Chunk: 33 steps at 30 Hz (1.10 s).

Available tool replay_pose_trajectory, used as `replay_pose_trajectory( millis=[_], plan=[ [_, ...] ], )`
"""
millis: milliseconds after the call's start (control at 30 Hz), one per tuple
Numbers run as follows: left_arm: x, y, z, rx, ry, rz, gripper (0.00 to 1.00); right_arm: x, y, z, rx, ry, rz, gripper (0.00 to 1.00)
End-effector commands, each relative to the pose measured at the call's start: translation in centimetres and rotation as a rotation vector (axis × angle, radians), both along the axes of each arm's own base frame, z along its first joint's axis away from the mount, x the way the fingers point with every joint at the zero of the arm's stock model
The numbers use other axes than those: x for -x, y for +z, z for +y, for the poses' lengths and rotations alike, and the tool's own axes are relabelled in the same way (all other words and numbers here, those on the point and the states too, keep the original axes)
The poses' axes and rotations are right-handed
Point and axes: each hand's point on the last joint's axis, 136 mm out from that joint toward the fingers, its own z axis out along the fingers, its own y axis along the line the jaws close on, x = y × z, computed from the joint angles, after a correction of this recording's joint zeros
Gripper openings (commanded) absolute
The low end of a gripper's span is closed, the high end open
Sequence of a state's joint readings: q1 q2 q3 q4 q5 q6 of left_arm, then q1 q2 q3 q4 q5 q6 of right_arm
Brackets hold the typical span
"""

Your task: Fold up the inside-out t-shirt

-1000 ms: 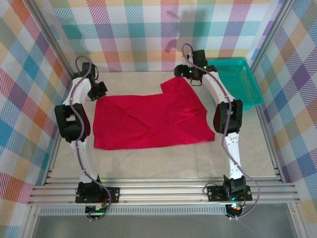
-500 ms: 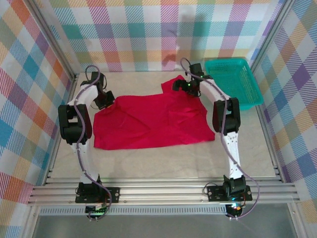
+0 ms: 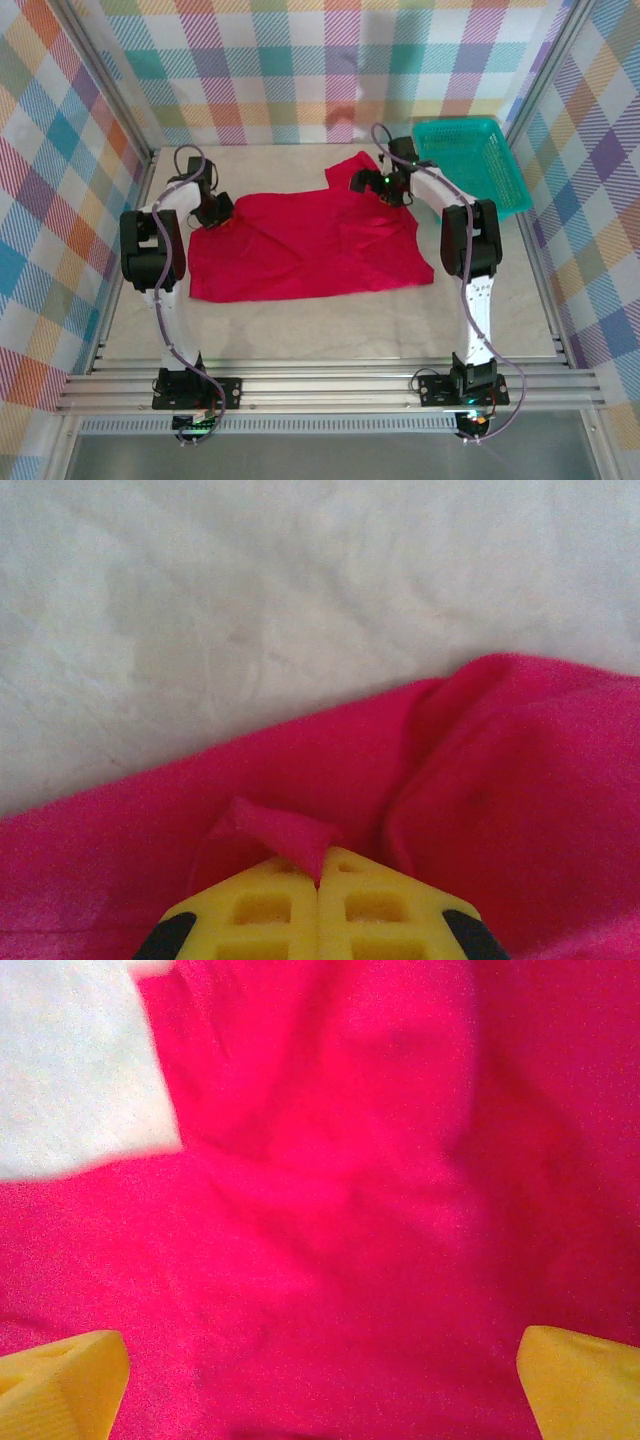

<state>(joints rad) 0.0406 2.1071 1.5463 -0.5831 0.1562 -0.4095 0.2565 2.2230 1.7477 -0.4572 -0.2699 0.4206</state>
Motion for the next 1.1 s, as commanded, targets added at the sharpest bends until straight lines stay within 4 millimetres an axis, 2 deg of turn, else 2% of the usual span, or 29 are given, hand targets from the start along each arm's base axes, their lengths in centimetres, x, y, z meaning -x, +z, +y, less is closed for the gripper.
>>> replay_pose_trajectory(
  millis=[0, 200, 333, 433, 500, 567, 667, 833, 900, 1000, 1067],
  plan=[
    [1.2, -0.7, -0.5, 0.023, 0.015, 0.017, 0.0, 3.0, -1.9, 0.2, -0.051, -0.03, 0.089, 0.99],
    [5.0, -1.3, -0.3, 0.001, 0.024, 0.056, 0.0, 10.2, -4.9, -1.8, -0.015, -0.071, 0.205, 1.0],
    [7.8, -1.1, -0.5, -0.004, 0.014, 0.082, 0.0, 15.4, -5.3, -3.4, 0.023, -0.088, 0.232, 1.0],
    [9.3, -0.5, -0.5, -0.015, 0.011, 0.077, 0.0, 17.6, -4.6, -3.9, 0.028, -0.078, 0.218, 1.0],
    [9.5, 0.1, -0.5, -0.02, 0.009, 0.062, 0.0, 17.8, -4.0, -3.9, 0.039, -0.057, 0.203, 1.0],
    [9.0, 0.7, -0.5, -0.02, 0.006, 0.044, 0.0, 16.7, -3.1, -3.9, 0.057, -0.04, 0.173, 1.0],
    [7.5, 2.0, -0.7, -0.022, -0.015, 0.033, 0.0, 14.0, -0.6, -3.2, 0.067, -0.006, 0.115, 1.0],
    [4.3, 5.7, 0.2, -0.095, -0.058, -0.001, 0.0, 8.3, 4.3, -3.0, 0.146, 0.011, 0.016, 1.0],
    [3.1, 7.0, 0.5, -0.113, -0.063, -0.018, 0.0, 5.8, 4.8, -2.8, 0.191, 0.02, -0.007, 1.0],
    [1.7, 8.3, 0.0, -0.109, -0.069, -0.062, 0.0, 1.9, 3.9, -3.2, 0.278, 0.002, -0.031, 1.0],
    [1.2, 8.5, -0.6, -0.108, -0.079, -0.083, 0.0, -0.6, 3.2, -3.3, 0.315, -0.012, -0.068, 0.95]
  ],
)
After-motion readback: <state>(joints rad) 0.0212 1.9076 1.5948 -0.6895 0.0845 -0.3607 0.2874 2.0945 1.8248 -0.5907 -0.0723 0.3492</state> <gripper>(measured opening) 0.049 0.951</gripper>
